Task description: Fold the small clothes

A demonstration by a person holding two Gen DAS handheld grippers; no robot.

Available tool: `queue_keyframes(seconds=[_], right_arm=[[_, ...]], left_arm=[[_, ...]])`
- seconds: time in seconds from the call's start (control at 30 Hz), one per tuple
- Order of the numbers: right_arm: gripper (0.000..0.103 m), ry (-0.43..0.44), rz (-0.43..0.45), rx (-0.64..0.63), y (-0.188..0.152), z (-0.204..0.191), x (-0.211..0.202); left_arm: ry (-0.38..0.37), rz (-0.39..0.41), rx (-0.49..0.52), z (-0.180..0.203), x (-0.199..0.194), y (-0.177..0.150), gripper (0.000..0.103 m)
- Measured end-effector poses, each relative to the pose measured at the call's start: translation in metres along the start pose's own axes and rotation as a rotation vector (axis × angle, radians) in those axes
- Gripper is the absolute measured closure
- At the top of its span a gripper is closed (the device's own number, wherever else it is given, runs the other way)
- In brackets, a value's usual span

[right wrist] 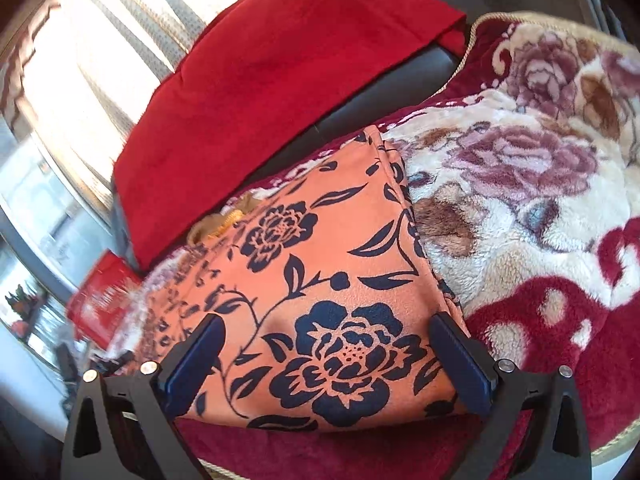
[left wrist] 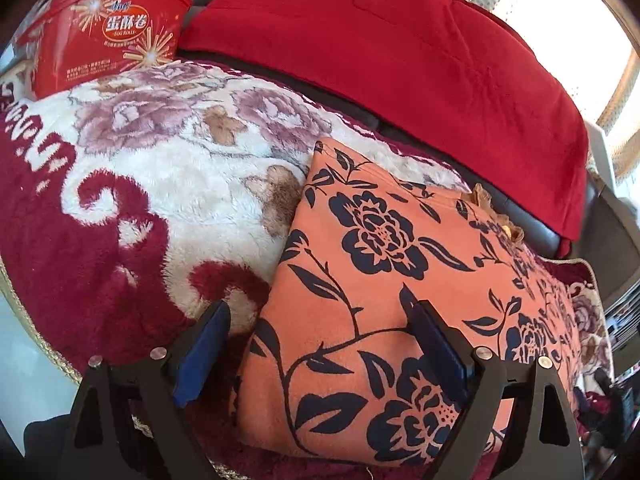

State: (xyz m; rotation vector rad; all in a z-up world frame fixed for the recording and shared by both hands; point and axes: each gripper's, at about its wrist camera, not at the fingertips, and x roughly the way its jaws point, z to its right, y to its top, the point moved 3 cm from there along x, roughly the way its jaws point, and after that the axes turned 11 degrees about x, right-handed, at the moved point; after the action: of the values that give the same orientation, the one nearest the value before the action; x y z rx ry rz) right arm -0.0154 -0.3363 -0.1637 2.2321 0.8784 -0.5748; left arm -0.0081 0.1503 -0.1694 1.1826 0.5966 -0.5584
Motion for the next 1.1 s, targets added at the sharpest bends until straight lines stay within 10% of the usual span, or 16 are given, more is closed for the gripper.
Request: queue_keyframes(seconds=[1.1], right_arm=[[0.001, 0.001, 0.022, 0.039, 0.0, -0.001, -0.003]], left_arm=[[0.032, -0.009, 0.014, -0.003, 0.0, -0.004, 0.011]])
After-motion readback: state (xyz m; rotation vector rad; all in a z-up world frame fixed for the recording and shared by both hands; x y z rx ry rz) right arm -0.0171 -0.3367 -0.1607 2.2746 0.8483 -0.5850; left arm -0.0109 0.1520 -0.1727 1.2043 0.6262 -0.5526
